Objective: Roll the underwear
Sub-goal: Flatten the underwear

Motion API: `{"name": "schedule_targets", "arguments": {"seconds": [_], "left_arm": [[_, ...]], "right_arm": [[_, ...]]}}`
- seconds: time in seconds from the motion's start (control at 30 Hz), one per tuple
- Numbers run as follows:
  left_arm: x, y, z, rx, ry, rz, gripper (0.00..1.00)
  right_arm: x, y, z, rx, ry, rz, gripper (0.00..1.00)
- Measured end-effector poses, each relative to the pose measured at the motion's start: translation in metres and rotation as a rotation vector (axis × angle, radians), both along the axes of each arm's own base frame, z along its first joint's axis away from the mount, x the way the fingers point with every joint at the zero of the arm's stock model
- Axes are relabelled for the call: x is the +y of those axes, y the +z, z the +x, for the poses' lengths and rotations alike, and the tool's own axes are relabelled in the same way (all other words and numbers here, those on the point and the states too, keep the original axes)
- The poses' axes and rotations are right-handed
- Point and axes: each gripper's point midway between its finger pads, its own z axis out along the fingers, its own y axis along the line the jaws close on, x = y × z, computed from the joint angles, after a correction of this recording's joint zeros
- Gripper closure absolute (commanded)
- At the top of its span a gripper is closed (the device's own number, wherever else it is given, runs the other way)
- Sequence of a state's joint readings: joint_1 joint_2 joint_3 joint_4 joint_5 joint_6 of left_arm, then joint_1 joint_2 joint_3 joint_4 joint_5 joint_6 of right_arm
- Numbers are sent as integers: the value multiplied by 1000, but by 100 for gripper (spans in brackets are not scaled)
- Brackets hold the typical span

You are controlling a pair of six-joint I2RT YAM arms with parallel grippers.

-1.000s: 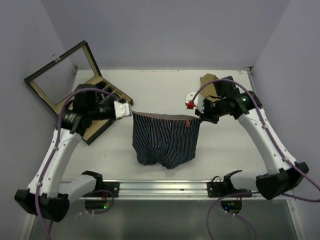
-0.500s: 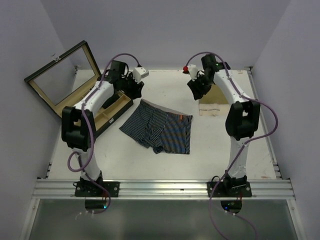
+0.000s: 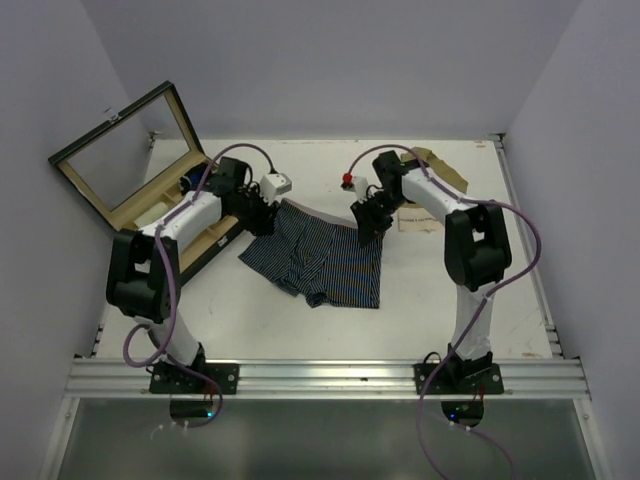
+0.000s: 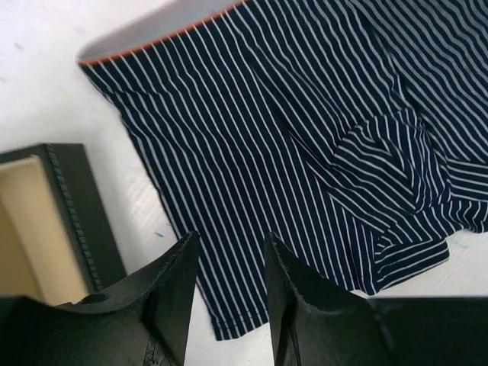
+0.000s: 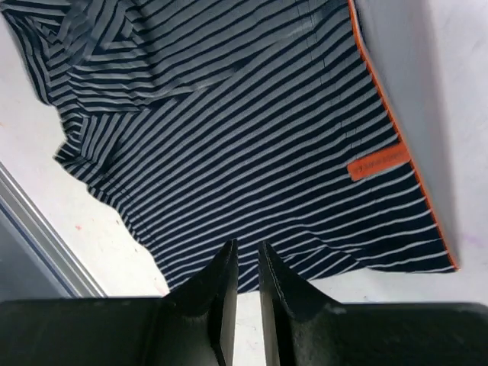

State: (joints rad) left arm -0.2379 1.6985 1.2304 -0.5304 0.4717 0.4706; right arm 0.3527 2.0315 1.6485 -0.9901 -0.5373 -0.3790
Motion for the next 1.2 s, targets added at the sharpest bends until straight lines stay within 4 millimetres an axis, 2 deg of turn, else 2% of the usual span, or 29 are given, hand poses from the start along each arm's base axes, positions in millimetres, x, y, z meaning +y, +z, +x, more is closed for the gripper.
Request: {"name": "schedule_targets", "arguments": {"seconds": [0.17, 0.3, 0.4, 0.5, 0.53, 0.63, 0.7, 0.73, 0.83, 0.9, 0.93, 1.0, 1.03, 1.1, 1.2], "left_arm": [[-1, -40, -12, 120, -2, 23, 61], [-7, -62, -16, 181, 3, 30, 62], [-17, -79, -12, 223, -3, 39, 62], [-35, -77, 13, 185, -12, 37, 59], [-43, -76, 24, 166, -21, 35, 58], [-67, -74, 50, 117, -54, 17, 54], [-79, -69, 57, 92, -76, -4, 52], [-83, -65, 57, 87, -87, -13, 52], [-87, -51, 59, 51, -104, -24, 52], [-83, -37, 56, 20, -113, -22, 51], [-81, -30, 51, 7, -117, -22, 51], [-75, -15, 40, -20, -127, -21, 51], [-72, -9, 34, -27, -127, -22, 51], [-67, -1, 22, -39, -129, -23, 51], [-59, -5, 4, -16, -131, -16, 52]], "right_arm": [[-16, -43, -29, 128, -63, -43, 85], [-24, -65, -60, 244, -110, -69, 90], [-18, -66, -76, 294, -119, -40, 89], [-4, -64, -100, 361, -101, 9, 80], [3, -61, -111, 387, -85, 33, 73], [29, -39, -135, 435, -41, 121, 69], [44, -12, -132, 389, -28, 201, 69], [46, 3, -125, 345, -37, 232, 69], [40, 50, -79, 155, -86, 321, 72], [29, 67, -46, 39, -106, 326, 75], [23, 69, -31, -5, -114, 316, 76], [16, 60, -14, -40, -113, 279, 78], [14, 45, -11, -29, -107, 251, 78], [10, 17, -13, 20, -98, 195, 80], [2, -28, -29, 117, -92, 112, 83]]}}
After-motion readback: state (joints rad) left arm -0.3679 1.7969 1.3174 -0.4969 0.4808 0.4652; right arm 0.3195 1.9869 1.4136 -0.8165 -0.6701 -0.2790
